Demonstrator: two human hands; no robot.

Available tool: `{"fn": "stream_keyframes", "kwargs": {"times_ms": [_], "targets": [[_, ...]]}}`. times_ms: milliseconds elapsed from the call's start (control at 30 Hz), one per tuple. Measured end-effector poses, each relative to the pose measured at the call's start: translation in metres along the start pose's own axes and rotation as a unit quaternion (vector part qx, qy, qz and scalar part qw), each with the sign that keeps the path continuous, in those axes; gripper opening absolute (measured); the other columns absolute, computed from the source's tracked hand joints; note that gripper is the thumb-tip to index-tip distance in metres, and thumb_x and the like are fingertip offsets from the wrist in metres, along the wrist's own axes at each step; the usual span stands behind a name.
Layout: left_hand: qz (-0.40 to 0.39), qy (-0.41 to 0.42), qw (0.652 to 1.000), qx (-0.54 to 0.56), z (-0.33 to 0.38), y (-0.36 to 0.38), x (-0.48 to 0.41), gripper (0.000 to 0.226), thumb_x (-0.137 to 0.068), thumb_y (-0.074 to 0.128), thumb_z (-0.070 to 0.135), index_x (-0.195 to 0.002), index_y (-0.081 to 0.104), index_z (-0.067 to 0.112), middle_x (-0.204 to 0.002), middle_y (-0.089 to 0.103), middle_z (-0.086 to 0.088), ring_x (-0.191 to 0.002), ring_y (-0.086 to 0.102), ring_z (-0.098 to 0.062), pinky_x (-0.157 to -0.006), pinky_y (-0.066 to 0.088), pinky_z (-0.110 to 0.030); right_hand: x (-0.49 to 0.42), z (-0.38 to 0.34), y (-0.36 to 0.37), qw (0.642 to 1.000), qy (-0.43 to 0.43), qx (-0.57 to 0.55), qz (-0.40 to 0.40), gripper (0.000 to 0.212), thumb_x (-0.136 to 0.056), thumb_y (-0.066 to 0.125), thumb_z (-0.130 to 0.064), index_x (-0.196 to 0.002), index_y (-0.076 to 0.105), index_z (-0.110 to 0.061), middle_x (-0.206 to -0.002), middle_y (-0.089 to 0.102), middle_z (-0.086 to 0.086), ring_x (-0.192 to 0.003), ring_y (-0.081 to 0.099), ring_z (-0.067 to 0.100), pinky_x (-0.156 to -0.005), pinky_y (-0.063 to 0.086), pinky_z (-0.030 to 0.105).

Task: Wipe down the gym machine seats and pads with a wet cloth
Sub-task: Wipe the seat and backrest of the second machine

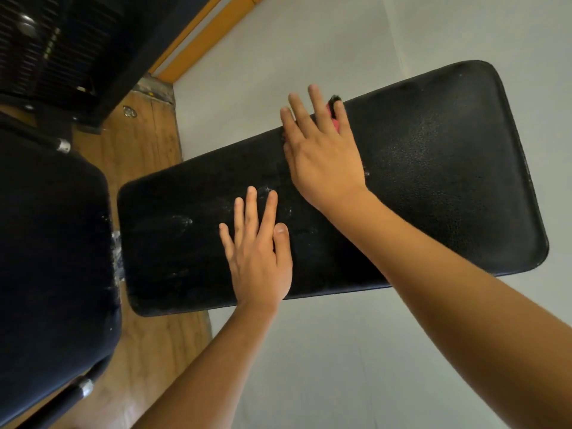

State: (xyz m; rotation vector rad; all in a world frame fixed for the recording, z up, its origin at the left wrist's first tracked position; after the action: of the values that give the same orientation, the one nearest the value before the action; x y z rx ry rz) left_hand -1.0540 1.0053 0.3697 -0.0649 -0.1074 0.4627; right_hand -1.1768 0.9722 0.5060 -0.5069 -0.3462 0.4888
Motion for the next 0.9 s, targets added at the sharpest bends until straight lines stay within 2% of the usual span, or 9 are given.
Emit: {"fn": "stream_keyframes", "kwargs": {"times_ms": [100,233,400,500,567,667,733,800,900], "targets": [[-0.002,0.002,1.000,0.007,-0.002,-0.001,0.001,0.053,-0.107,0.018,0.041,-0.159,0.023,0.037,-0.170,0.010,0.010,-0.157,-0.003,-0.010,-0.127,0.000,-0.049,-0.007,0.000,-0.002,1.000,-0.007,-0.021,-0.004,0.056,-0.112,0.023,-0.036,-0.164,0.020,-0.014,-0.172,0.015,0.009,-0.160,0.001,0.032,-0.127,0.004,0.055],[0.002,-0.001,0.999,0.048,-0.004,-0.005,0.003,0.052,-0.108,0.014,0.043,-0.158,0.026,0.034,-0.169,0.014,0.011,-0.156,0.000,-0.007,-0.127,0.002,-0.051,0.037,-0.001,-0.006,0.997,-0.038,-0.065,-0.003,0.057,-0.110,0.031,-0.035,-0.163,0.025,-0.013,-0.171,0.021,0.010,-0.159,0.010,0.031,-0.127,0.007,0.051],[-0.013,0.014,0.990,0.141,0.009,-0.014,0.001,0.052,-0.108,0.012,0.048,-0.158,0.020,0.037,-0.169,0.015,0.012,-0.156,0.003,-0.003,-0.127,0.000,-0.053,0.069,0.007,-0.032,0.977,-0.062,-0.202,-0.036,0.054,-0.111,0.030,-0.036,-0.162,0.029,-0.019,-0.170,0.024,0.003,-0.160,0.004,0.023,-0.125,-0.004,0.045],[-0.037,0.030,0.988,0.149,0.027,-0.015,-0.005,0.054,-0.105,0.015,0.059,-0.157,0.012,0.044,-0.171,0.009,0.010,-0.157,0.002,-0.009,-0.126,-0.003,-0.052,0.079,0.020,-0.043,0.985,-0.089,-0.147,-0.017,0.064,-0.104,0.017,-0.043,-0.162,0.030,-0.018,-0.169,0.028,0.004,-0.159,0.007,0.023,-0.125,-0.002,0.053],[-0.032,0.017,0.987,0.157,0.036,-0.016,-0.009,0.057,-0.103,0.024,0.060,-0.157,0.011,0.048,-0.171,0.002,0.008,-0.157,-0.003,-0.012,-0.125,-0.004,-0.051,0.085,0.034,-0.042,0.991,-0.073,-0.108,-0.009,0.059,-0.105,0.026,-0.033,-0.161,0.032,-0.016,-0.168,0.030,0.008,-0.159,0.012,0.029,-0.125,0.003,0.058],[0.003,-0.036,0.984,0.173,0.034,-0.017,-0.017,0.057,-0.103,0.039,0.050,-0.157,0.021,0.049,-0.171,0.001,0.004,-0.157,-0.004,-0.017,-0.126,0.014,-0.055,0.093,0.048,-0.033,0.997,-0.059,-0.056,-0.018,0.054,-0.106,0.039,-0.027,-0.159,0.036,-0.015,-0.167,0.031,0.011,-0.158,0.016,0.035,-0.124,0.009,0.062],[0.013,-0.036,0.985,0.169,0.029,-0.015,-0.017,0.052,-0.105,0.044,0.042,-0.154,0.031,0.046,-0.170,0.008,0.004,-0.157,0.003,-0.018,-0.122,0.027,-0.053,0.099,0.051,-0.025,0.997,-0.068,-0.022,-0.031,0.055,-0.108,0.034,-0.036,-0.160,0.035,-0.016,-0.168,0.029,0.010,-0.158,0.015,0.034,-0.125,0.009,0.062],[0.026,-0.011,0.987,0.159,0.024,-0.016,-0.019,0.045,-0.106,0.044,0.037,-0.151,0.042,0.039,-0.164,0.022,0.003,-0.154,0.019,-0.020,-0.117,0.039,-0.049,0.102,0.050,-0.019,0.997,-0.071,0.008,-0.039,0.061,-0.107,0.026,-0.045,-0.161,0.033,-0.017,-0.169,0.026,0.010,-0.159,0.013,0.034,-0.126,0.008,0.062],[0.065,0.008,0.982,0.177,0.020,-0.020,-0.021,0.035,-0.107,0.049,0.030,-0.141,0.056,0.027,-0.148,0.038,0.004,-0.133,0.045,-0.011,-0.103,0.052,-0.040,0.102,0.047,-0.016,0.997,-0.069,0.031,-0.033,0.063,-0.108,0.021,-0.048,-0.163,0.028,-0.018,-0.171,0.022,0.009,-0.159,0.010,0.034,-0.126,0.006,0.061]]}}
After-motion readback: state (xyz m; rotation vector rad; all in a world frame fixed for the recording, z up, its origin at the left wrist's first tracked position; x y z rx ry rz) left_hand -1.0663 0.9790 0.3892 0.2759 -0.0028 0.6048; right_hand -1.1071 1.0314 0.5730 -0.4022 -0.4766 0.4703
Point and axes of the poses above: each hand's wrist, its own x-axis away from the middle knuckle, its own y-axis out of the palm, z = x × y, the point moved 3 cm from there along -x, towards the middle knuckle
